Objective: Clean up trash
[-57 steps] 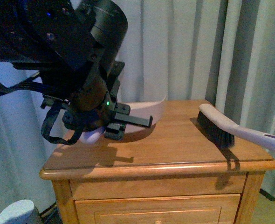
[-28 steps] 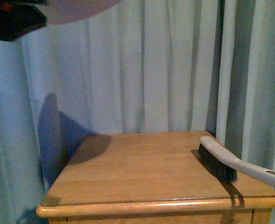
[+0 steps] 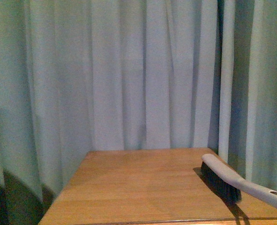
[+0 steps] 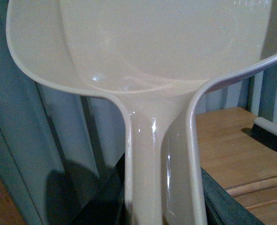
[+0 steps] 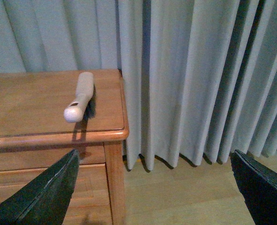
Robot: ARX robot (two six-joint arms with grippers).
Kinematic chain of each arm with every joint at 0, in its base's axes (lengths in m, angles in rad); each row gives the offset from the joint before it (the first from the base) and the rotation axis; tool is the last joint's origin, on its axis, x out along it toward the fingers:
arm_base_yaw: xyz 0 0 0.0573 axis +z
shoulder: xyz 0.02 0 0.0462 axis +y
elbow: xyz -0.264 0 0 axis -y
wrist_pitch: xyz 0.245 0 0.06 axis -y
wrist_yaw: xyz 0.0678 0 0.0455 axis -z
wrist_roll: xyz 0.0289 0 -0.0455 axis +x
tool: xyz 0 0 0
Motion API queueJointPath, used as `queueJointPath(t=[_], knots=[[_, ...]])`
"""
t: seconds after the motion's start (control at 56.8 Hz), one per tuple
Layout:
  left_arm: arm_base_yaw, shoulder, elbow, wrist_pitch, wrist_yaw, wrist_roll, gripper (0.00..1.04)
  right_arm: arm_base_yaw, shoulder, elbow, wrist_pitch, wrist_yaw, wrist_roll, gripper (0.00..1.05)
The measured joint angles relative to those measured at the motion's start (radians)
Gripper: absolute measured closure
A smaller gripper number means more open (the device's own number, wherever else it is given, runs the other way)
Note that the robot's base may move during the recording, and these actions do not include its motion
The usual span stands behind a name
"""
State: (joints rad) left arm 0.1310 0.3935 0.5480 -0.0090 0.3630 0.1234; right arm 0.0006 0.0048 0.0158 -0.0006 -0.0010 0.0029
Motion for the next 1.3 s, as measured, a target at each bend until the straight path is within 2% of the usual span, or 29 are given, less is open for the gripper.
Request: queueJointPath(t=[0.194, 0.229, 0.264, 0.282, 0.299, 0.334, 0.37, 0.51, 0.581, 0.722, 0.863, 1.039, 1.303], knots=[[0.003, -0.053, -0.064, -0.003, -0.018, -0.013, 0.79, 0.0, 0.0, 0.0, 0.0, 0.0, 0.0, 0.07], [0.002, -0.053, -0.066, -0.003, -0.019, -0.013, 0.79, 0.014, 0.013, 0.005, -0.023, 0.048, 0.001, 0.07], [0.002, -0.053, -0.066, -0.003, -0.02, -0.013, 0.79, 0.063, 0.065, 0.039, -0.105, 0.18, 0.002, 0.07], [0.002, -0.053, -0.066, -0.003, -0.02, -0.013, 0.79, 0.076, 0.084, 0.048, -0.119, 0.198, 0.004, 0.07], [0.002, -0.053, -0.066, -0.003, -0.02, -0.013, 0.79, 0.099, 0.124, 0.062, -0.134, 0.268, 0.005, 0.07], [0.002, -0.055, -0.066, -0.003, -0.022, -0.013, 0.79, 0.127, 0.187, 0.082, -0.137, 0.313, 0.009, 0.07], [0.002, -0.055, -0.066, -0.003, -0.022, -0.013, 0.79, 0.15, 0.251, 0.108, -0.136, 0.318, 0.019, 0.07], [0.001, -0.055, -0.067, -0.003, -0.02, -0.013, 0.79, 0.198, 0.524, 0.278, -0.104, 0.259, 0.062, 0.07], [0.001, -0.056, -0.067, -0.003, -0.022, -0.013, 0.79, 0.198, 0.692, 0.445, -0.125, 0.2, 0.099, 0.07], [0.0, -0.056, -0.067, -0.003, -0.022, -0.013, 0.79, 0.206, 1.057, 0.829, -0.281, 0.122, 0.119, 0.07], [0.0, -0.056, -0.067, -0.003, -0.022, -0.013, 0.79, 0.222, 1.369, 1.102, -0.402, 0.048, 0.132, 0.07], [0.0, -0.056, -0.067, -0.003, -0.022, -0.013, 0.79, 0.231, 1.543, 1.195, -0.454, 0.034, 0.171, 0.07], [0.0, -0.056, -0.067, -0.003, -0.022, -0.013, 0.79, 0.231, 1.658, 1.223, -0.417, 0.008, 0.23, 0.07]])
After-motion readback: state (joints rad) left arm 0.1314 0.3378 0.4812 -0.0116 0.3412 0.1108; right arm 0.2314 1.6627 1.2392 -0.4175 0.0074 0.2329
